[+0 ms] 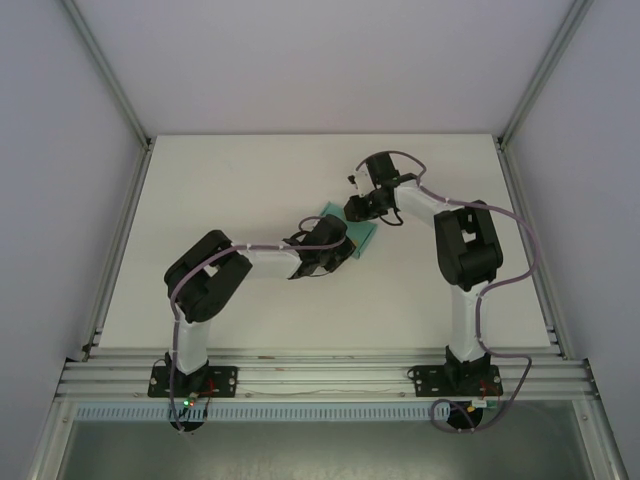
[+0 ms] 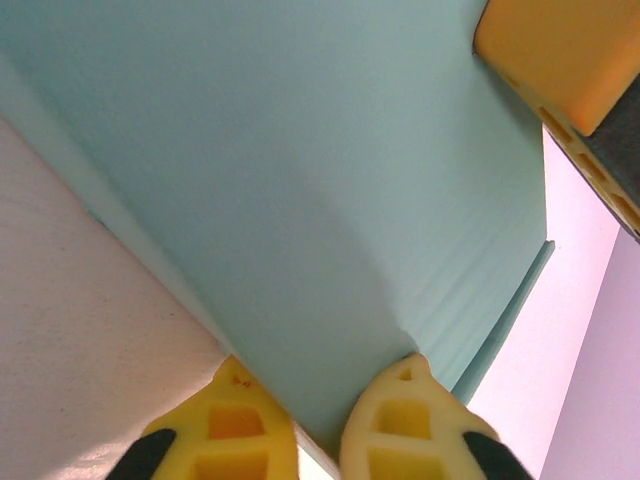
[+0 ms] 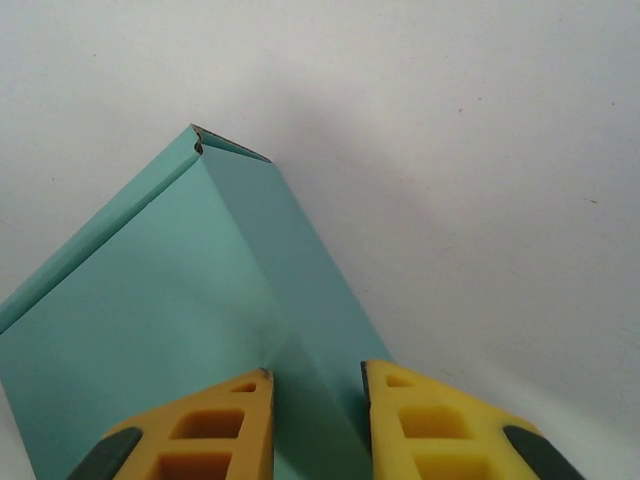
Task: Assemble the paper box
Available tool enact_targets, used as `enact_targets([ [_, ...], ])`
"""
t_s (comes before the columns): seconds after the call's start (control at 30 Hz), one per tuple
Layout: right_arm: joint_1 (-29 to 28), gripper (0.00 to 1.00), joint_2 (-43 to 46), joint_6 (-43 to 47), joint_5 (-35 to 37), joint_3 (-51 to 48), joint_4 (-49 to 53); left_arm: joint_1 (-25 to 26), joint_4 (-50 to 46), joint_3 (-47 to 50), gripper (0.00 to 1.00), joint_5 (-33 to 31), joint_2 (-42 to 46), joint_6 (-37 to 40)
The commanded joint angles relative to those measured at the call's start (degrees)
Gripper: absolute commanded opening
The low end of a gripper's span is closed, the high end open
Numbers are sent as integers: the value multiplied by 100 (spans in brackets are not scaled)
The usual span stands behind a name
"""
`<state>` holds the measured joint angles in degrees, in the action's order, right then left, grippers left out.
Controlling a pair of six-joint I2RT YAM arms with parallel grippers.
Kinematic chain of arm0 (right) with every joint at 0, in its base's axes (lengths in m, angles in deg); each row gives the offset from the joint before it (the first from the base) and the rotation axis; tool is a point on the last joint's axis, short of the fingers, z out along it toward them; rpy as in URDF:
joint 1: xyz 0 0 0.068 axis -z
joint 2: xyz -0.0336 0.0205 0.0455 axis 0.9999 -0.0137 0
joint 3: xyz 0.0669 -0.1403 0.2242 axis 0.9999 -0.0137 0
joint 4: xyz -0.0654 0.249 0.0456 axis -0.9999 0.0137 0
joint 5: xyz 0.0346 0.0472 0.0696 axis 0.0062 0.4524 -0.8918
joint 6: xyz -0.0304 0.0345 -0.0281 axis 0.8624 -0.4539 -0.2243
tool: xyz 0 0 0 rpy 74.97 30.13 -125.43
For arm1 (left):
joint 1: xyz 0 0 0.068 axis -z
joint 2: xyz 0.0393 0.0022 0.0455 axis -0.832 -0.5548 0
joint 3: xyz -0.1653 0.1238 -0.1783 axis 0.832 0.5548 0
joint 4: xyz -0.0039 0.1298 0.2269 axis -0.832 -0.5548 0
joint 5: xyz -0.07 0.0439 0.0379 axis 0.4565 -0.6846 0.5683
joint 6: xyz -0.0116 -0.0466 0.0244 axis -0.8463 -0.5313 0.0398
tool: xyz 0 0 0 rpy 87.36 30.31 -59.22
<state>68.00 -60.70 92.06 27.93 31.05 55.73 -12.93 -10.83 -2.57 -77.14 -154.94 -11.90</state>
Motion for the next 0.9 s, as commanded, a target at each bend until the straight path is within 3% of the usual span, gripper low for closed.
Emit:
enact_targets([
  [0.0,-486,19,-581,-486,-22,-406,1136,360,-315,56,20,780,-299,590],
  [0.23,-368,23,-507,-568,387,-51,1254,374,-594,29,51,327,278,1249],
  [0.5,-202,32,-404,-473,668,512,1406,384,-641,242,66,181,878,1415],
  [0.6,-179,40,-327,-453,721,673,1430,384,-657,342,70,124,1015,1425],
  [0.8,-122,65,-82,-379,855,885,1515,383,-739,482,78,60,1302,1540],
  [0.87,-73,73,67,-392,796,857,1447,383,-830,557,85,-71,1514,1720],
])
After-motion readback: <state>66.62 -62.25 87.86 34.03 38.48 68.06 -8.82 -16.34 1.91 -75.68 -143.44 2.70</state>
